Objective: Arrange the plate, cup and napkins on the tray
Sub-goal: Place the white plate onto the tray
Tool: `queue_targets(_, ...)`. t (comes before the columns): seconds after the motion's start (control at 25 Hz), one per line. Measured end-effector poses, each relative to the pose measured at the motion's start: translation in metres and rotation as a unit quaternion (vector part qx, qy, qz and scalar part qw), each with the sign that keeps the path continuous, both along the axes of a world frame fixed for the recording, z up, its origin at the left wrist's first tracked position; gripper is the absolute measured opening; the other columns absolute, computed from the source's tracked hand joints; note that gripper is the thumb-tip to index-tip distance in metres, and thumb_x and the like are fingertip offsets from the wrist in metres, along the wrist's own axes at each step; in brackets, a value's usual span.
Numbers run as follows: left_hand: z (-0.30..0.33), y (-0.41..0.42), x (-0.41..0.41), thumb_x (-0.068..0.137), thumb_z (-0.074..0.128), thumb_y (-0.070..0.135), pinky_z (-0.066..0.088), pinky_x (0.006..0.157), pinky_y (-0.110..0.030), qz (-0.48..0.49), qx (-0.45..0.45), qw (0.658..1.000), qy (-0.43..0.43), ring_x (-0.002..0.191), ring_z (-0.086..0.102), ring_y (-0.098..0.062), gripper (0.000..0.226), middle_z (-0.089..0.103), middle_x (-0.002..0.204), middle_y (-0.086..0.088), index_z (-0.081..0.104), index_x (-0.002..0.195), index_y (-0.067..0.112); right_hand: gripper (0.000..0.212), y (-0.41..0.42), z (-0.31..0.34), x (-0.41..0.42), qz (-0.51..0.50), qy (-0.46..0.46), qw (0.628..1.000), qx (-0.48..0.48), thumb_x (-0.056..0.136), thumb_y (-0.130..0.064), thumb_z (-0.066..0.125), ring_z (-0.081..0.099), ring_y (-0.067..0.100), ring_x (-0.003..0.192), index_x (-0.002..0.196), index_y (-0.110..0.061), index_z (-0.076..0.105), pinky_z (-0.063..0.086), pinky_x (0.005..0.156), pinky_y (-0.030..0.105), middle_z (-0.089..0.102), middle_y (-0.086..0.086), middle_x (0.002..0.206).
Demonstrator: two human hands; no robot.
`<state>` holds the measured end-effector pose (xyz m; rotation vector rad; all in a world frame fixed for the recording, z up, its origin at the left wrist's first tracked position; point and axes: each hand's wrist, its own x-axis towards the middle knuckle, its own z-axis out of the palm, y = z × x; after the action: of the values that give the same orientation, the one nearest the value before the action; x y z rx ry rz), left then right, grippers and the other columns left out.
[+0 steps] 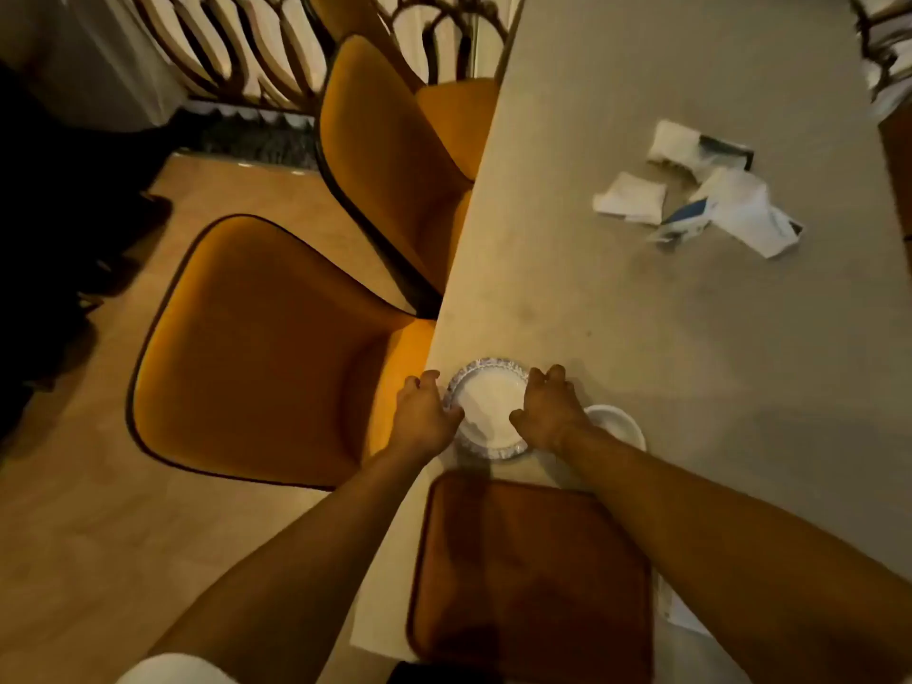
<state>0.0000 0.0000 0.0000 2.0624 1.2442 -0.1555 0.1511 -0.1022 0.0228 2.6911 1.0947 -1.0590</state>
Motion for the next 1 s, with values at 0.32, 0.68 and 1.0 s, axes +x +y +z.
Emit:
queue_targets(0.32, -0.019, 0.0, 0.014, 0.086, 0.061, 0.014, 0.042, 0.086, -0.038, 0.03, -0.088, 0.995, -0.039, 0.113, 0.047, -0.039, 0.038, 0.053, 0.114, -0.023, 0.054, 0.12, -0.002, 0.07, 0.009, -0.017, 0.002, -0.063, 0.018, 0.998, -0.016, 0.088, -0.037, 0.059, 0.05, 0.044, 0.12, 0.142, -0.006, 0.029, 0.047, 0.102, 0.045, 0.033, 0.022, 0.14)
queue_targets(0.68, -0.018, 0.009, 0.012, 0.088, 0.059, 0.011, 0.047, 0.073, -0.033, 0.098, -0.097, 0.986, -0.089, 0.094, 0.064, -0.036, 0.022, 0.071, 0.106, -0.021, 0.069, 0.105, -0.001, 0.067, 0.017, -0.02, -0.003, -0.118, 0.027, 0.993, -0.016, 0.086, -0.042, 0.059, 0.05, 0.044, 0.121, 0.139, -0.008, 0.036, 0.045, 0.103, 0.048, 0.039, 0.021, 0.139)
queue_targets(1.0, -0.019, -0.003, -0.049, 0.09, 0.064, 0.017, 0.062, 0.07, -0.052, 0.197, -0.161, 0.959, -0.124, 0.081, 0.072, -0.028, 0.024, 0.074, 0.101, -0.011, 0.069, 0.111, 0.008, 0.05, -0.03, -0.002, -0.034, -0.206, 0.093, 0.955, 0.192, 0.087, -0.002, 0.047, 0.055, 0.027, 0.118, 0.132, -0.023, 0.052, 0.047, 0.097, 0.036, 0.054, 0.009, 0.13)
